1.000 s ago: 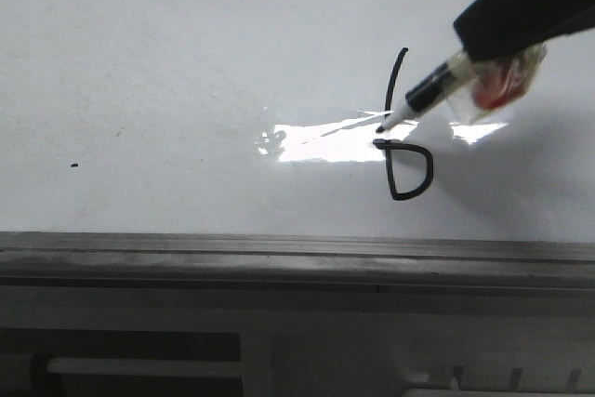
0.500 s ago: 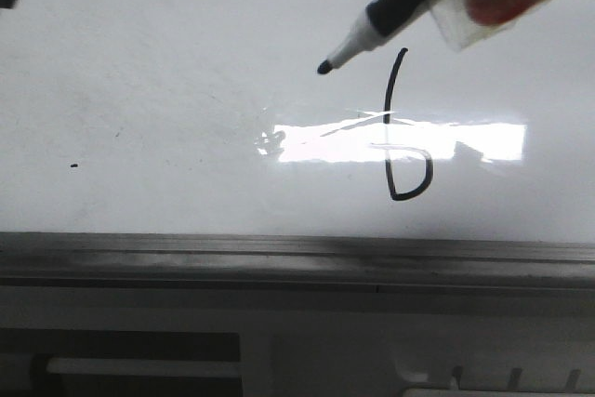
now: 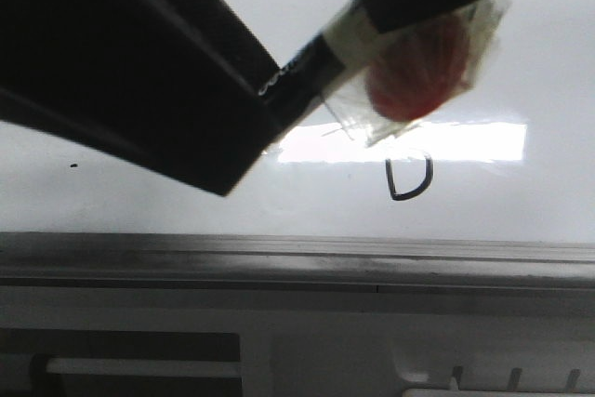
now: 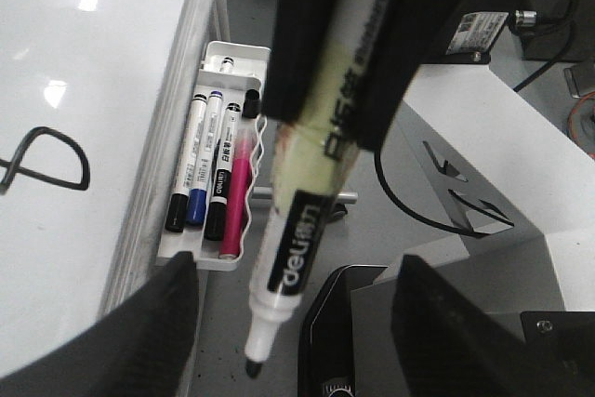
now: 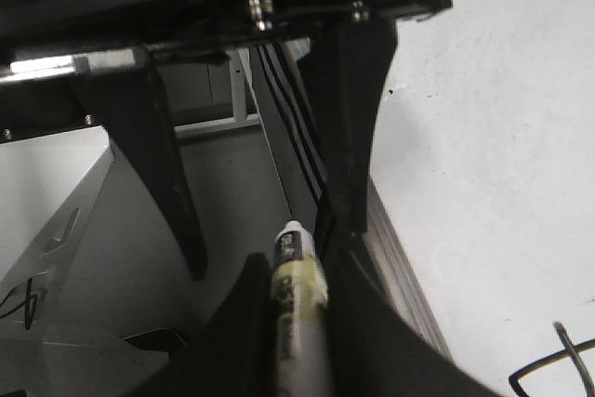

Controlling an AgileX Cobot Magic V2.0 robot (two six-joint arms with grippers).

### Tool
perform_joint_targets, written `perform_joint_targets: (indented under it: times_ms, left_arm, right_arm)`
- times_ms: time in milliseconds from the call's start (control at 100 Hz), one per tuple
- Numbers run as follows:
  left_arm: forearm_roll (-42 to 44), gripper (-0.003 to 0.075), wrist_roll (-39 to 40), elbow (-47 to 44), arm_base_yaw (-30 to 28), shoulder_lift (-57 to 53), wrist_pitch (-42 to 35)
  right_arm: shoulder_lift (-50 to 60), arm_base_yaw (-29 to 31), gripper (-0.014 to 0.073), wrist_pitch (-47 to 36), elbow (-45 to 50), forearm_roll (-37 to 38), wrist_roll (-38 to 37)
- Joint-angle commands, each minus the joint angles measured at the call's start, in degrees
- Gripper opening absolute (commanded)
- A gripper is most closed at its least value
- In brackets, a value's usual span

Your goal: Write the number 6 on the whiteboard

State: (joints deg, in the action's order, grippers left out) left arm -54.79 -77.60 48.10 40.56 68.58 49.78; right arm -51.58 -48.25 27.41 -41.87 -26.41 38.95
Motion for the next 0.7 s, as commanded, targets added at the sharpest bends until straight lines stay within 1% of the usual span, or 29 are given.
perform_joint_targets:
  times_ms: [0, 120, 200, 290, 360, 380, 430, 550, 690]
  left_arm:
    - [-2.76, 0.0428, -0.46, 1.86, 1.73, -0.19, -2.32]
    - [-2.5, 0.0428, -2.95, 1.86, 4.01, -0.07, -3.55]
    - [-2.1, 0.0427, -3.16, 1.86, 5.17, -0.07, -4.49]
    - [-1.88, 0.0393, -3.16, 1.86, 5.41, -0.07, -6.44]
    - [-1.88, 0.0321, -3.16, 1.86, 5.41, -0.07, -7.96]
    - [-1.99, 0.0281, -3.16, 1.86, 5.41, -0.07, -8.24]
    - [-2.32, 0.0212, -3.16, 1.86, 5.41, -0.07, -8.39]
    - [-2.6, -0.0015, -3.16, 1.86, 5.41, 0.02, -8.39]
    - [-2.6, -0.0019, -3.16, 1.86, 5.41, 0.02, -8.28]
  right_arm:
    - [-0.1, -0.73, -0.0043, -4.05, -1.97, -0.73, 0.55]
    - [-0.62, -1.77, -0.0043, -4.05, -1.97, -0.86, 0.55]
    - [-0.86, -2.19, -0.0043, -4.05, -1.97, -0.86, 0.55]
    - [-0.84, -2.19, -0.0043, -4.05, -1.97, -1.26, 0.55]
    - [-0.84, -2.19, -0.0043, -4.05, -1.97, -1.64, 0.55]
    - [-0.84, -2.19, -0.0043, -4.05, -1.97, -2.02, 0.55]
    - [-0.84, -2.19, -0.0043, -3.94, -1.97, -2.69, 0.55]
    - [-0.84, -2.19, -0.0043, -3.48, -1.97, -2.97, 0.55]
    - [-0.84, -2.19, -0.0043, -3.26, -1.97, -3.05, 0.55]
